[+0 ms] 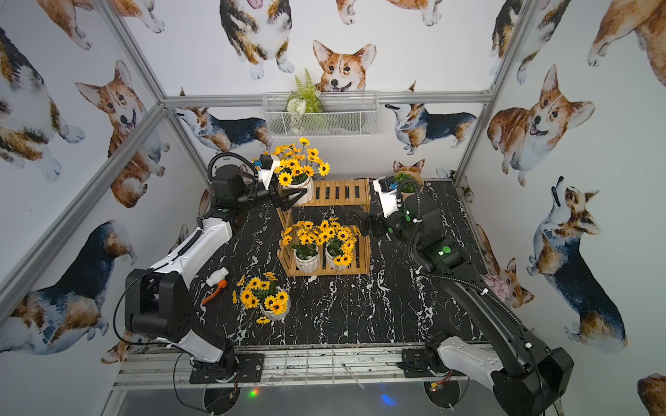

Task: Take the sunflower pots off the shelves
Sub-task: Pick up the sunflower pot from the shelf.

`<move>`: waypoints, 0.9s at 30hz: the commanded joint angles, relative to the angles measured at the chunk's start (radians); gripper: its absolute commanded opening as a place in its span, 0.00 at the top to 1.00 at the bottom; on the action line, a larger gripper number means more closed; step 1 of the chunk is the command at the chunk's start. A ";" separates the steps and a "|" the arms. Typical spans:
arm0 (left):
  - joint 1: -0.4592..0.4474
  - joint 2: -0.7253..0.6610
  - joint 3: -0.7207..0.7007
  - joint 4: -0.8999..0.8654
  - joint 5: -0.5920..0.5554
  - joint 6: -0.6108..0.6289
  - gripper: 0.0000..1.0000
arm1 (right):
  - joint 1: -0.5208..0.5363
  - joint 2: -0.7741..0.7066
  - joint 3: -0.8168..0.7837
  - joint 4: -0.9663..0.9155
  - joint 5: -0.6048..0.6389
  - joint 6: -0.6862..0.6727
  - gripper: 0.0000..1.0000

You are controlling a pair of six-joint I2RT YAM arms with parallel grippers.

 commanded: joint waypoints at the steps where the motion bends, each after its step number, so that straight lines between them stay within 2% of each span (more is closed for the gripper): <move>1: -0.005 0.004 0.013 0.038 0.009 -0.010 0.00 | 0.001 -0.003 -0.003 0.000 0.004 -0.007 0.00; 27: -0.034 0.047 0.041 0.076 -0.014 -0.049 0.00 | 0.001 -0.003 -0.006 -0.008 0.010 -0.014 0.00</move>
